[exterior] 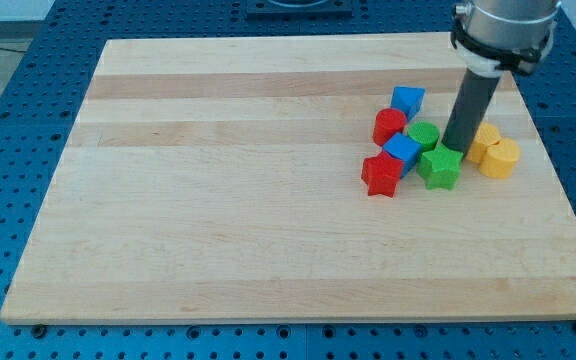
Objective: Slightly push the yellow blocks upwards
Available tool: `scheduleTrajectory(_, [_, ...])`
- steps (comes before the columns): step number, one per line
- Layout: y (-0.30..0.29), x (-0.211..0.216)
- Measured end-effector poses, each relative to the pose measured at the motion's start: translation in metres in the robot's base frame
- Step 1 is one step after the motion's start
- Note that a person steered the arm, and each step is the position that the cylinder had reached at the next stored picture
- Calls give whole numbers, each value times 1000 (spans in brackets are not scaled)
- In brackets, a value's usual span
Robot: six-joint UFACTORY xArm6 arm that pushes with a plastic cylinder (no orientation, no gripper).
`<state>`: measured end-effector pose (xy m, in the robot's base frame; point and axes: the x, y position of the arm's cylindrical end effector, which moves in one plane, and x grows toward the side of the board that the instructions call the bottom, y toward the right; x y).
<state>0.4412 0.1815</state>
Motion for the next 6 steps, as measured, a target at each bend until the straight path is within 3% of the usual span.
scheduleTrajectory(2, [18,33])
scheduleTrajectory(3, [37,33])
scheduleTrajectory(6, [19,17])
